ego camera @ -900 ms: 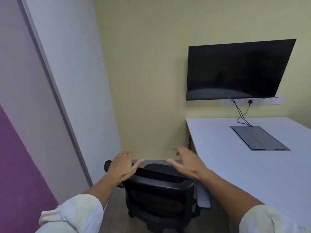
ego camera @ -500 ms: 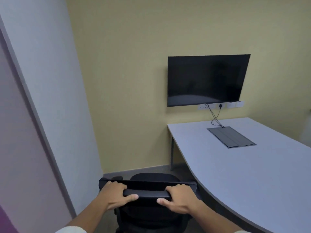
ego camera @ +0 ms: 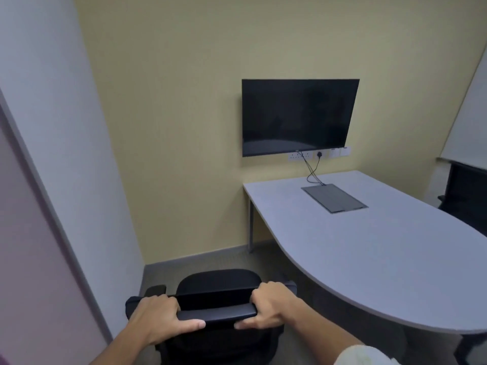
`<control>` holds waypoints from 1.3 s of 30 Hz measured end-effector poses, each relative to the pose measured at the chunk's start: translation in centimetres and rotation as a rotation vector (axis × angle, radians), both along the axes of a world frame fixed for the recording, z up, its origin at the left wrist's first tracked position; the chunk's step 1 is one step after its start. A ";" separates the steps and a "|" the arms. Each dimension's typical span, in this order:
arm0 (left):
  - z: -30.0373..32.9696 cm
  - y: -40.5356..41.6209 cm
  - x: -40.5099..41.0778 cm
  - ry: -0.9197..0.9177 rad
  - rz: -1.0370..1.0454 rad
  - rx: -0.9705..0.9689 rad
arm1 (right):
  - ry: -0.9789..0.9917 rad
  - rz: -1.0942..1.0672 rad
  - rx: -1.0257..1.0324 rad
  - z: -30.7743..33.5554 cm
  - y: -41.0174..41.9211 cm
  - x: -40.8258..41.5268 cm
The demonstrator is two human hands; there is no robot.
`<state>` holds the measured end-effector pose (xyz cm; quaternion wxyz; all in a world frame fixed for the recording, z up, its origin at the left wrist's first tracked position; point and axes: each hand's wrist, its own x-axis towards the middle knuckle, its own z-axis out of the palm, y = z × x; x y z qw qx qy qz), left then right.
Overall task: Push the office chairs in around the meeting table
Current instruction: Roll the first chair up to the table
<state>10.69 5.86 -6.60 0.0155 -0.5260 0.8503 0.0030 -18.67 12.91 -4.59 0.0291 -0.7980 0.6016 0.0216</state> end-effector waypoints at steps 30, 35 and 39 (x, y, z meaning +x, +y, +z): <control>0.2 -22.8 2.9 -0.019 -0.443 -0.050 | 0.021 -0.478 -0.134 -1.4 -12.3 7.8; -0.2 -28.6 0.7 -0.044 -0.466 -0.066 | 0.003 -0.502 -0.127 -1.4 -17.0 6.3; -0.2 -33.8 -0.9 -0.099 -0.500 -0.052 | -0.017 -0.519 -0.137 -1.7 -21.1 5.4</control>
